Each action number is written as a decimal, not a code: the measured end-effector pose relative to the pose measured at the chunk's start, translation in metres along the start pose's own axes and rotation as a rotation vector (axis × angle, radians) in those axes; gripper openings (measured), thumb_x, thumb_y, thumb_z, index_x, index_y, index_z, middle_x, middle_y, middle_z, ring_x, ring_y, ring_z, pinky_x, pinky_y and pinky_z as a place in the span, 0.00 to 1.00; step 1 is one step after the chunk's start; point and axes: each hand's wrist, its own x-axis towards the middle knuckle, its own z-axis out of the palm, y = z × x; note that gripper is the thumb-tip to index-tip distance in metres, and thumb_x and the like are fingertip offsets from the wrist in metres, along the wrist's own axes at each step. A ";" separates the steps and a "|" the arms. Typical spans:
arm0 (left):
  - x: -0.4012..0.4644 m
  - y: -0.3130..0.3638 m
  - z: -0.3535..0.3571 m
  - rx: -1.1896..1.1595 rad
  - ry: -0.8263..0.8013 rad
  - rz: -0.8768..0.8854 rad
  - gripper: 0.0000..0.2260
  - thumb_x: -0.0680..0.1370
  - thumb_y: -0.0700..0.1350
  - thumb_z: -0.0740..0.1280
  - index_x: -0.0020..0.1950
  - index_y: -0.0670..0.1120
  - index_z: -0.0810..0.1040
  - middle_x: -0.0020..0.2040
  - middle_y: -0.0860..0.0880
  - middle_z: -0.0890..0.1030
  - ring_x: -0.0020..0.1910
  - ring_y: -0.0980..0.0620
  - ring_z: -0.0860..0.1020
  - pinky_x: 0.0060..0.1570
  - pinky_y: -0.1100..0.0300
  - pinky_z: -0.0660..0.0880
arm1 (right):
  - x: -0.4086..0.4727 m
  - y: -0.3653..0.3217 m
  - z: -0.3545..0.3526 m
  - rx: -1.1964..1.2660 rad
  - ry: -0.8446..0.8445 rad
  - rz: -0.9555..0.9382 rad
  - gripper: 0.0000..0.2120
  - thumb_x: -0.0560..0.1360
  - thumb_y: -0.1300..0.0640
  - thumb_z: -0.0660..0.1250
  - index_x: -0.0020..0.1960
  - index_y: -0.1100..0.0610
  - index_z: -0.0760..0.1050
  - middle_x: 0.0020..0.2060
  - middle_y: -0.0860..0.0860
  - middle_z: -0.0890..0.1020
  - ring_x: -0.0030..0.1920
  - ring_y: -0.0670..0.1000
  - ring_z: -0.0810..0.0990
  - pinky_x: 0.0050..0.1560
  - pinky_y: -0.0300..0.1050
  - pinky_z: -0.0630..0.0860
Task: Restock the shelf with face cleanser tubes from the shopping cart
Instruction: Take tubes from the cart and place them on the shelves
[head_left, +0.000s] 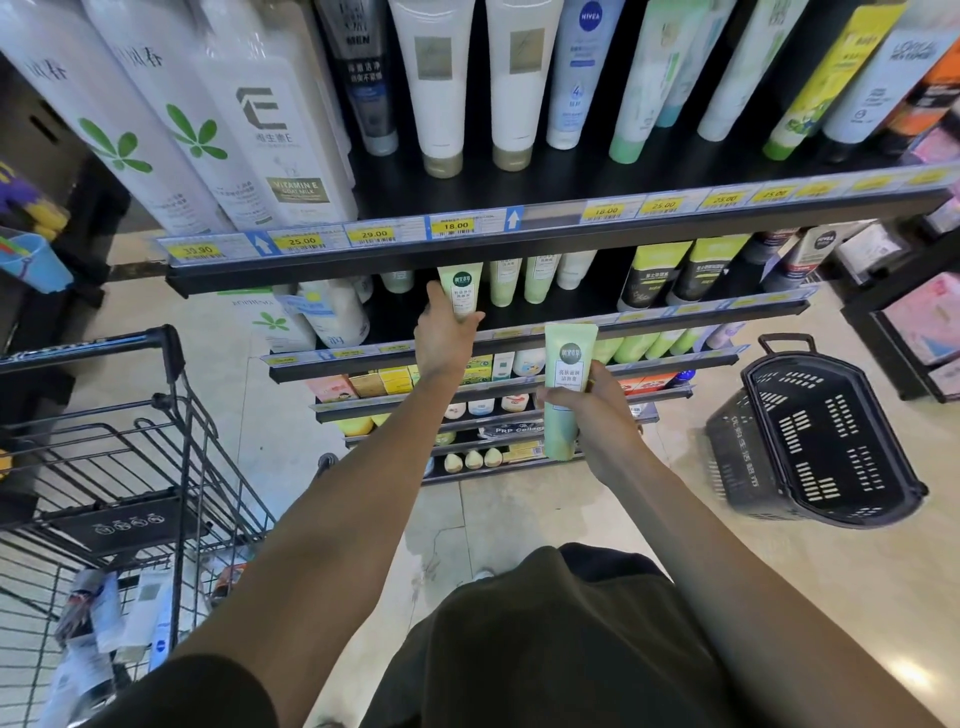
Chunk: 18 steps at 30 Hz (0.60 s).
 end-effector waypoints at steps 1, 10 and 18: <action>0.000 -0.001 -0.001 -0.007 -0.012 0.001 0.22 0.75 0.50 0.76 0.57 0.47 0.65 0.51 0.44 0.82 0.47 0.43 0.83 0.42 0.44 0.82 | 0.002 0.000 0.001 -0.009 0.001 -0.010 0.19 0.73 0.66 0.76 0.60 0.55 0.76 0.53 0.54 0.85 0.54 0.54 0.83 0.52 0.48 0.77; -0.006 -0.034 -0.031 0.243 -0.125 0.129 0.28 0.76 0.55 0.75 0.71 0.45 0.72 0.62 0.45 0.82 0.59 0.43 0.81 0.56 0.46 0.79 | 0.029 -0.031 0.024 -0.213 0.017 -0.157 0.15 0.73 0.62 0.78 0.56 0.54 0.77 0.50 0.49 0.85 0.52 0.51 0.83 0.46 0.45 0.77; 0.000 -0.057 -0.041 0.537 -0.199 0.320 0.15 0.78 0.47 0.72 0.62 0.43 0.81 0.57 0.44 0.81 0.59 0.42 0.77 0.61 0.48 0.71 | 0.064 -0.051 0.051 -0.331 -0.015 -0.302 0.19 0.74 0.58 0.78 0.62 0.52 0.76 0.52 0.45 0.84 0.53 0.43 0.82 0.52 0.41 0.80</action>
